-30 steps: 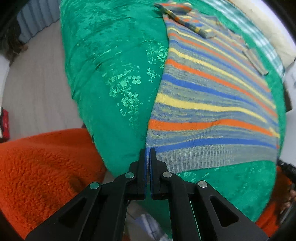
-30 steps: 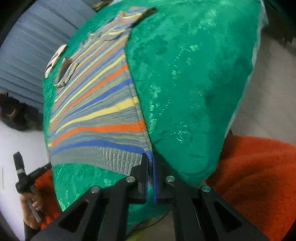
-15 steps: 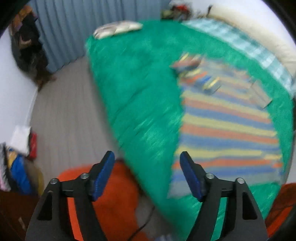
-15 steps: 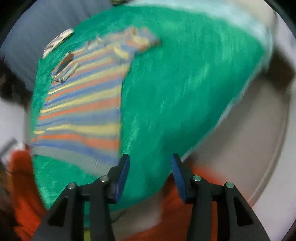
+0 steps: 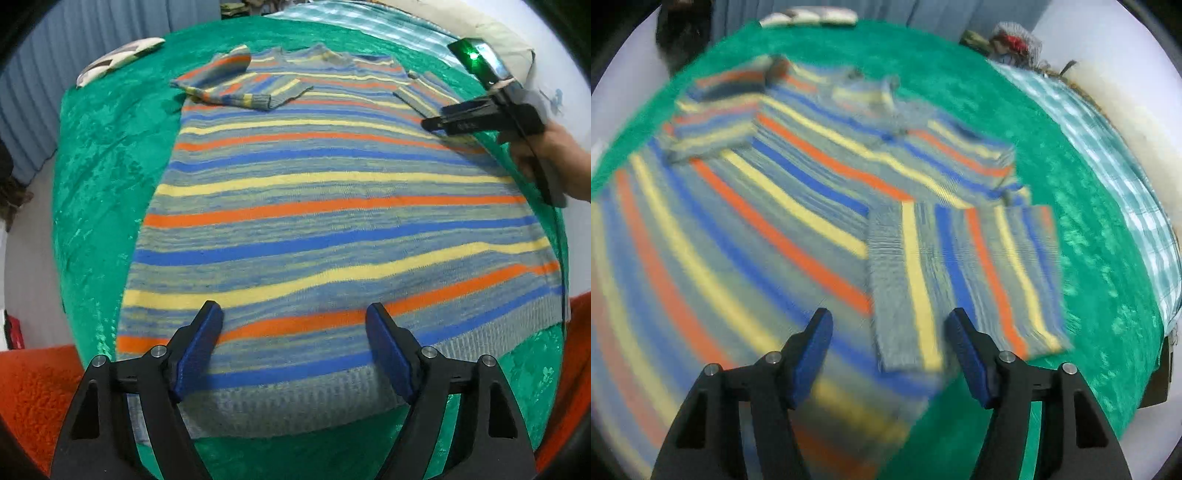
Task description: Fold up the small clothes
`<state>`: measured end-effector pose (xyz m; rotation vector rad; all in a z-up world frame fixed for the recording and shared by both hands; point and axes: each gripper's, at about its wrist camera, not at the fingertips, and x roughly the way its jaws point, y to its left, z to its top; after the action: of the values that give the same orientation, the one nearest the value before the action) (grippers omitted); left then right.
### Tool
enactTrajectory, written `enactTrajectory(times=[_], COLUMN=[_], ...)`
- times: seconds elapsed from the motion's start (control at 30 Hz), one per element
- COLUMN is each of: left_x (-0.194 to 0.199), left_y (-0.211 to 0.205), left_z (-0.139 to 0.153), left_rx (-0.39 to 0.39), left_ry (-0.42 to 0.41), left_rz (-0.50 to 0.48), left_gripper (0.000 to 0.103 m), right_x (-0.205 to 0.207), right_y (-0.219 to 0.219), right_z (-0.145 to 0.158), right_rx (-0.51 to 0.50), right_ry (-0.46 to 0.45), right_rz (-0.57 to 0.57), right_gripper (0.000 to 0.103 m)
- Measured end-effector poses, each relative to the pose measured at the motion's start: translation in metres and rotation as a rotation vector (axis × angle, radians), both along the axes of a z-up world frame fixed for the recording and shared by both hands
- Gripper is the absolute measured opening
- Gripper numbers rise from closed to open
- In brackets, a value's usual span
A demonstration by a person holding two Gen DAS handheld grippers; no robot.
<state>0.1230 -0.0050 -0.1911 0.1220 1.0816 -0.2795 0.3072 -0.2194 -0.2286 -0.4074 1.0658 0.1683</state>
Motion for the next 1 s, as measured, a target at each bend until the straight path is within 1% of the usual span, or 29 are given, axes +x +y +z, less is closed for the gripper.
enactTrajectory(times=[0.03, 0.07, 0.1, 0.17, 0.2, 0.23, 0.27, 0.3, 0.37, 0.43, 0.47, 0.53, 0.57, 0.67, 0.73, 0.83, 1.0], left_x=[0.001, 0.0, 0.001, -0.002, -0.003, -0.003, -0.005, -0.005, -0.005, -0.006, -0.006, -0.007, -0.008, -0.009, -0.009, -0.009, -0.01], left_y=[0.002, 0.002, 0.004, 0.007, 0.007, 0.004, 0.003, 0.001, -0.003, -0.008, -0.01, -0.012, -0.013, -0.013, -0.013, -0.012, -0.009], left_z=[0.001, 0.001, 0.001, 0.001, 0.002, 0.001, 0.002, 0.002, 0.001, 0.001, 0.001, 0.0, 0.0, -0.002, -0.003, -0.004, -0.006], left_rx=[-0.002, -0.007, -0.019, -0.031, -0.035, -0.035, -0.036, -0.039, -0.042, -0.027, -0.016, -0.002, 0.003, 0.018, 0.028, 0.033, 0.041], left_ry=[0.002, 0.005, 0.015, 0.024, 0.025, 0.025, 0.025, 0.026, 0.033, 0.025, 0.02, 0.017, 0.015, 0.008, 0.005, 0.004, 0.003], left_rz=[0.007, 0.019, 0.034, 0.047, 0.048, 0.046, 0.043, 0.04, 0.036, 0.025, 0.019, 0.011, 0.009, 0.005, 0.002, 0.003, 0.001], left_gripper=[0.083, 0.083, 0.083, 0.083, 0.083, 0.083, 0.083, 0.083, 0.083, 0.083, 0.083, 0.083, 0.083, 0.083, 0.084, 0.085, 0.089], right_x=[0.009, 0.013, 0.016, 0.012, 0.006, 0.001, -0.006, -0.015, -0.032, -0.05, -0.058, -0.068, -0.068, -0.075, -0.07, -0.076, -0.079], right_y=[-0.012, -0.023, -0.041, -0.089, -0.126, -0.154, -0.189, -0.226, -0.27, -0.3, -0.31, -0.317, -0.316, -0.312, -0.31, -0.31, -0.305], right_z=[0.0, 0.005, 0.017, 0.047, 0.064, 0.073, 0.08, 0.083, 0.08, 0.071, 0.065, 0.052, 0.05, 0.043, 0.033, 0.025, 0.022], right_rx=[0.065, 0.082, 0.12, 0.21, 0.245, 0.27, 0.296, 0.323, 0.351, 0.395, 0.437, 0.487, 0.485, 0.457, 0.417, 0.406, 0.364], right_ry=[0.01, 0.008, -0.013, -0.095, -0.141, -0.166, -0.186, -0.193, -0.192, -0.175, -0.163, -0.142, -0.142, -0.143, -0.113, -0.099, -0.1], right_rz=[-0.039, -0.076, -0.137, -0.264, -0.355, -0.427, -0.523, -0.62, -0.725, -0.799, -0.832, -0.868, -0.872, -0.905, -0.931, -0.949, -0.925], right_gripper=[0.02, 0.004, 0.004, 0.004, 0.004, 0.004, 0.004, 0.004, 0.004, 0.004, 0.004, 0.004, 0.004, 0.004, 0.004, 0.004, 0.004])
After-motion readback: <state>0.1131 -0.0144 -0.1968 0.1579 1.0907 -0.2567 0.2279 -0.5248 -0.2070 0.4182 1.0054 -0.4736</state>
